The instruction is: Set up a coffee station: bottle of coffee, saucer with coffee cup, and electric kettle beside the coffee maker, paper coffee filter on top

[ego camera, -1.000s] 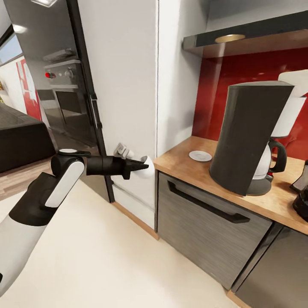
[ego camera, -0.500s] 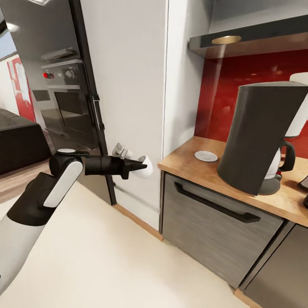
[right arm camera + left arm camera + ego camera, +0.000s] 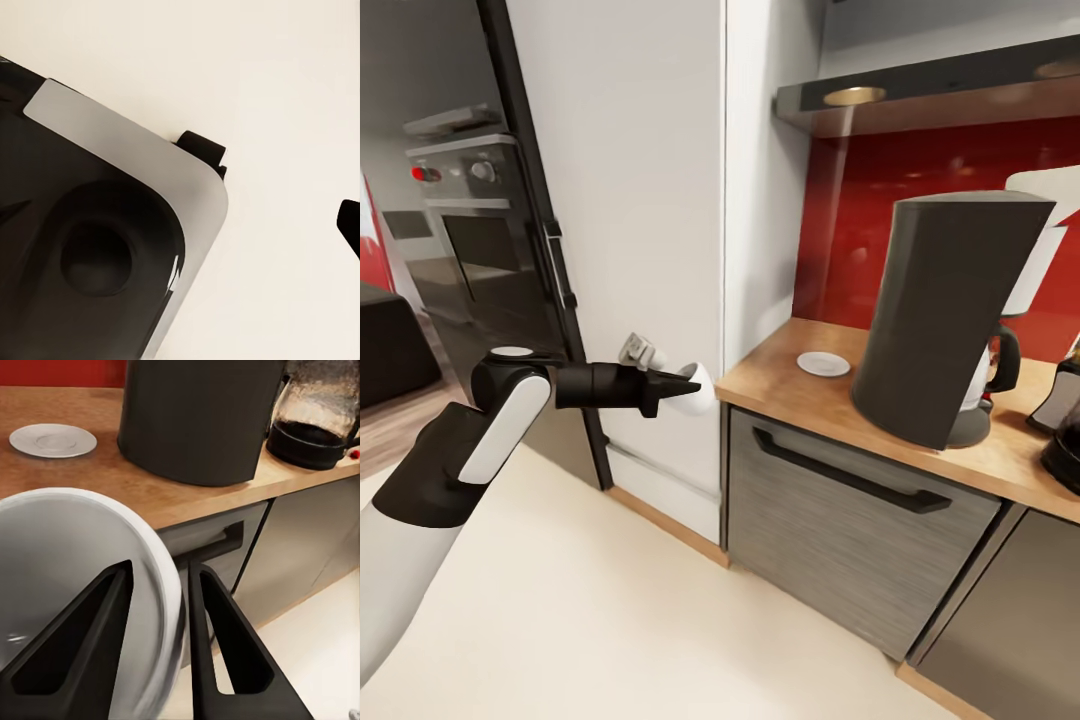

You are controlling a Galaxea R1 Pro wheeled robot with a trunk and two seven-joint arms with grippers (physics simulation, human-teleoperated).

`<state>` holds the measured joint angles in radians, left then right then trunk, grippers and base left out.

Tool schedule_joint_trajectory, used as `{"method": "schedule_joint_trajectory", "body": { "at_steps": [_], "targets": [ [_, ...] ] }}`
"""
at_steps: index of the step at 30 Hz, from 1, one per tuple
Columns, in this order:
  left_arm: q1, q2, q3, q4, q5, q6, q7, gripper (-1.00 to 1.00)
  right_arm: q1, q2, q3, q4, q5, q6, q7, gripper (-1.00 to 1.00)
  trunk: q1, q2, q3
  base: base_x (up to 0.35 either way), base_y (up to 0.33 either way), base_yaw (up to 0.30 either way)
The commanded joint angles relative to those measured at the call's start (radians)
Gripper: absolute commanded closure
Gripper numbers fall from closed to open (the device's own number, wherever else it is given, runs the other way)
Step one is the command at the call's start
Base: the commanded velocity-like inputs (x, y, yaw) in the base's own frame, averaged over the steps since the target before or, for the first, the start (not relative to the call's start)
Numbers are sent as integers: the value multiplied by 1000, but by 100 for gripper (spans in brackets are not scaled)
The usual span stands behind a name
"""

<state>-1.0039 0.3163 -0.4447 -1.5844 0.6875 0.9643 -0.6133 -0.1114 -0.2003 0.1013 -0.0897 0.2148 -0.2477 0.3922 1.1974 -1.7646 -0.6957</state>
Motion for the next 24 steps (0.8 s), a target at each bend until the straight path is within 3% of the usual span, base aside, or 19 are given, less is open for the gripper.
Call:
{"method": "schedule_joint_trajectory", "body": {
  "at_steps": [1,14,24],
  "targets": [
    [-1,1,0,0,1,4,-2,100,-1,-1,8,0,2,-5,-1,-100,0,0,-1,130,241,-38],
    [-1,3,4,0,1,4,-2,100,-1,-1,8,0,2,-5,-1,-100,0,0,-1,43,78,-192],
    [-1,3,6,0,1,4,-2,100,-1,-1,8,-1,2,-5,-1,-100,0,0,-1,120,202,-42]
  ]
}}
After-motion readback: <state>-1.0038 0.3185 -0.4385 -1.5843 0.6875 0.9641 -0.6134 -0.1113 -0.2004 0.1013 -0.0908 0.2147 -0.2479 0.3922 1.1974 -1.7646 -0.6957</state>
